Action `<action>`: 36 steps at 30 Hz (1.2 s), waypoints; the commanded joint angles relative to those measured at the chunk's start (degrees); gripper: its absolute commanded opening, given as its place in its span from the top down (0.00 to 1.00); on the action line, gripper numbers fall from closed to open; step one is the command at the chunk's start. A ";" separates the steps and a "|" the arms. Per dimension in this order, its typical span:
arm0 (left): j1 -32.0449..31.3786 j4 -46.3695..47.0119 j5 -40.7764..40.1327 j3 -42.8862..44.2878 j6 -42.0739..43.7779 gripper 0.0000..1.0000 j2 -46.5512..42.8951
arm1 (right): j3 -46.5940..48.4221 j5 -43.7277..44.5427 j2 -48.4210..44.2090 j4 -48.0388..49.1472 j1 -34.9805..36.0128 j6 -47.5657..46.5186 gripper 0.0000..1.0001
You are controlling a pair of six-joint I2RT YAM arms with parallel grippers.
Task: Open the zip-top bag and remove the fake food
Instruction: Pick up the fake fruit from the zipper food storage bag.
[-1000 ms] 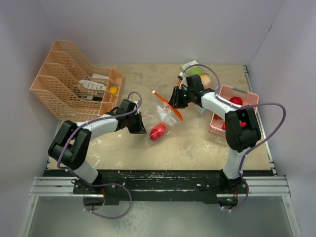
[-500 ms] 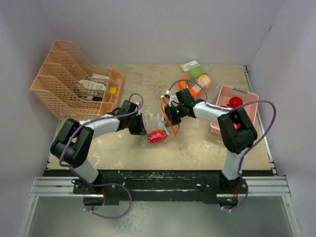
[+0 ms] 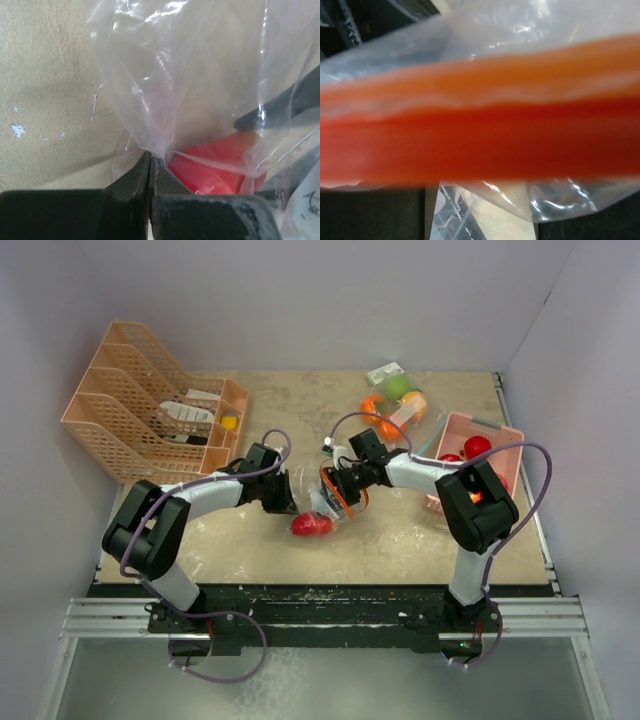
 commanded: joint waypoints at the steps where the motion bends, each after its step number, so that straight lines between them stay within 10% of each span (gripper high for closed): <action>1: -0.54 2.04 0.61 1.34 0.08 1.00 0.12 | -0.10 -6.04 -2.41 0.38 2.87 -4.65 0.32; 14: -0.82 1.78 0.70 2.14 -0.02 1.00 0.66 | 2.55 -0.99 0.29 -7.46 12.42 -13.93 0.22; 21: -0.82 1.38 0.37 1.84 -0.12 1.00 0.14 | 2.63 3.88 -0.40 -10.79 12.52 -12.71 0.52; 36: -0.82 2.08 -0.01 -0.86 -0.58 1.00 -1.47 | 3.27 7.06 -10.74 -11.44 -3.43 -8.92 0.78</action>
